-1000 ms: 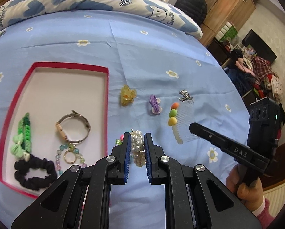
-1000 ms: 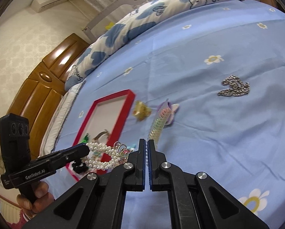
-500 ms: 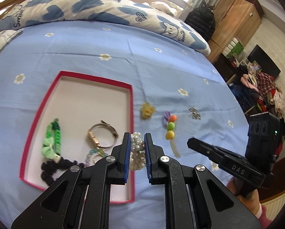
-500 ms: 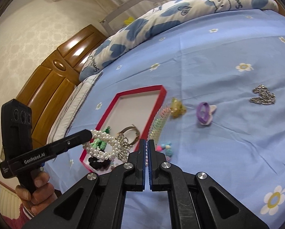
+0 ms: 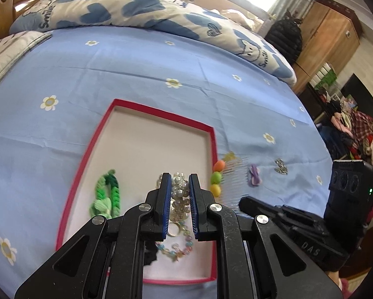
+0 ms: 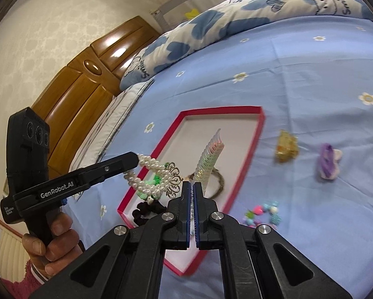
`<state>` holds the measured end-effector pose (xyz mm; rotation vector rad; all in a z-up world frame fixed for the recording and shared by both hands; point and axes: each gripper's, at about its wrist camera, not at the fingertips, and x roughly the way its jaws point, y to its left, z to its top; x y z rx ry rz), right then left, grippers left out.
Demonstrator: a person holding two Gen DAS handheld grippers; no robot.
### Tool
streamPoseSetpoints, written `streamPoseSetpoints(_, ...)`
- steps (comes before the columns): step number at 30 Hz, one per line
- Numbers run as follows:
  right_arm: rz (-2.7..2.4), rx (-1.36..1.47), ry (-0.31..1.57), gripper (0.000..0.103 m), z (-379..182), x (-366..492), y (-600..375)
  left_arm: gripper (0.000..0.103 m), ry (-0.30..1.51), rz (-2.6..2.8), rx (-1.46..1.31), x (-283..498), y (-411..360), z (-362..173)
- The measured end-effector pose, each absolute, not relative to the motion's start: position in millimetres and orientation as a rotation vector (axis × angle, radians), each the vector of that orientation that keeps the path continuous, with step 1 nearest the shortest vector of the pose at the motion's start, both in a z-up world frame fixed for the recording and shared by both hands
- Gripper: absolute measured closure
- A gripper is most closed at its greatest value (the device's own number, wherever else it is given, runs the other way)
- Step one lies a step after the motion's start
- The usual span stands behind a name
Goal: Organize jewelry
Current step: 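Carry the pearl bracelet and comb into the red box and open both tools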
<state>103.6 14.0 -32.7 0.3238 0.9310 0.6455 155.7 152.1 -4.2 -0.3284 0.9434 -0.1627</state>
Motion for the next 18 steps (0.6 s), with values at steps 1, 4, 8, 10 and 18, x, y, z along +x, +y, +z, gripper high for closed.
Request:
streamPoseSetpoints(1,0.652,0.321,0.940,0.102,-35,107,21,0.091,0.945,-0.158,-0.339,158,156,-7)
streamPoseSetpoints(4,0.671,0.325,0.961,0.102,-42,114,34,0.091,0.952,-0.146,-0.356,164,165,-13)
streamPoseSetpoints(8,0.692,0.347,0.984,0.102,-50,121,46,0.091,0.967,-0.122,-0.368,169,175,-23)
streamPoseSetpoints(10,0.692,0.348,0.995,0.102,-55,124,50,0.091,0.980,-0.107,-0.375,169,180,-30)
streamPoseSetpoints(18,0.649,0.369,1.039,0.101,-76,131,43,0.091,1.028,-0.052,-0.376,164,196,-54)
